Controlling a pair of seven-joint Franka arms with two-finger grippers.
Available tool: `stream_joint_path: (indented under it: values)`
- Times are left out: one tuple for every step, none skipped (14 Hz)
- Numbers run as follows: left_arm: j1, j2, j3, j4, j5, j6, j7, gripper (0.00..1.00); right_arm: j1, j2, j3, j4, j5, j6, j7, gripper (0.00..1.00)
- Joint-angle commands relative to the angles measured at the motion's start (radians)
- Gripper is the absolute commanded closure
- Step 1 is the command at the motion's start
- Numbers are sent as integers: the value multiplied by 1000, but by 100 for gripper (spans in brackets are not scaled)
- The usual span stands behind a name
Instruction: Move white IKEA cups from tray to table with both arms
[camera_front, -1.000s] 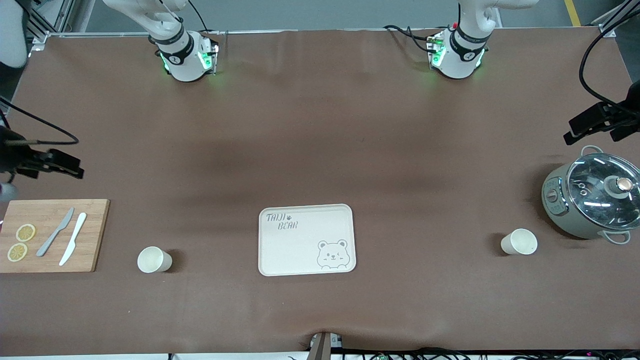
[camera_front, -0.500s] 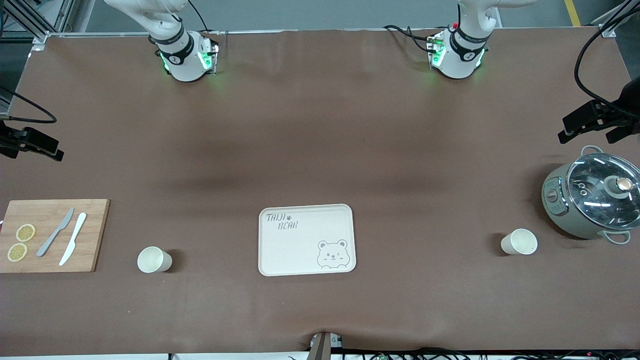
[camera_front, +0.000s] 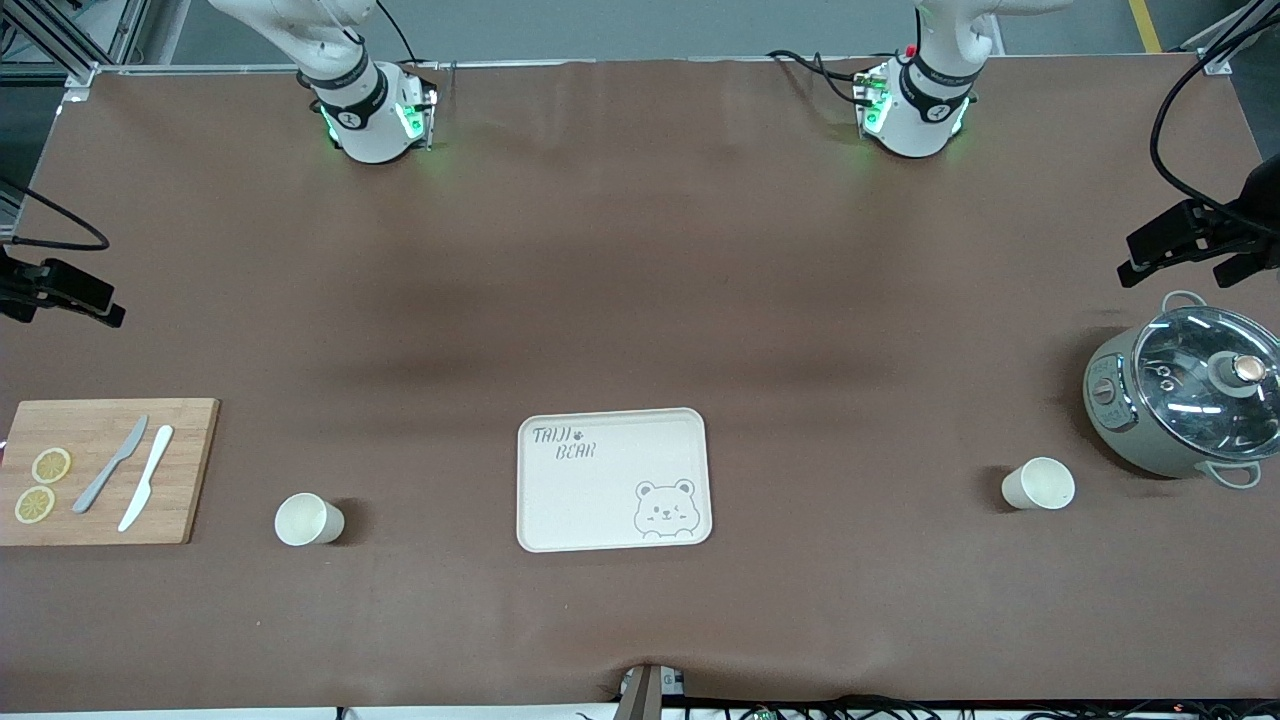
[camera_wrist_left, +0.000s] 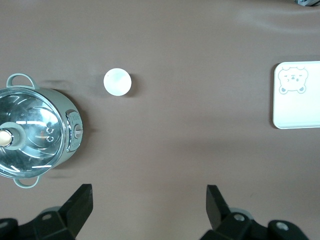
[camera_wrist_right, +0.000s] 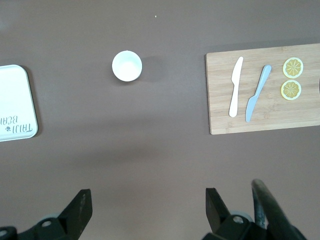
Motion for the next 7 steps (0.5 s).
stream_joint_path:
  values:
    - [9, -7, -14, 2, 26, 4, -3, 0, -27, -23, 16, -29, 17, 12, -12, 0]
    - [5, -7, -16, 1, 28, 4, -4, 0, -27, -21, 16, -29, 17, 10, -9, 0]
    - [2, -5, -17, 1, 28, 4, -4, 0, -24, -21, 16, -31, 19, 9, -4, 0]
    - [-1, -5, -17, 2, 28, 4, -6, 0, -19, -21, 16, -32, 19, 6, -1, 0]
    - [-1, -5, -19, 2, 31, 4, -5, 0, -19, -21, 17, -32, 19, 1, 0, 0]
    - [1, -5, -16, 2, 32, 4, -3, 0, -16, -21, 19, -32, 19, 1, -1, 0]
    - [-2, -5, -13, 4, 33, 4, -3, 0, -15, -20, 19, -32, 19, 0, 0, 0]
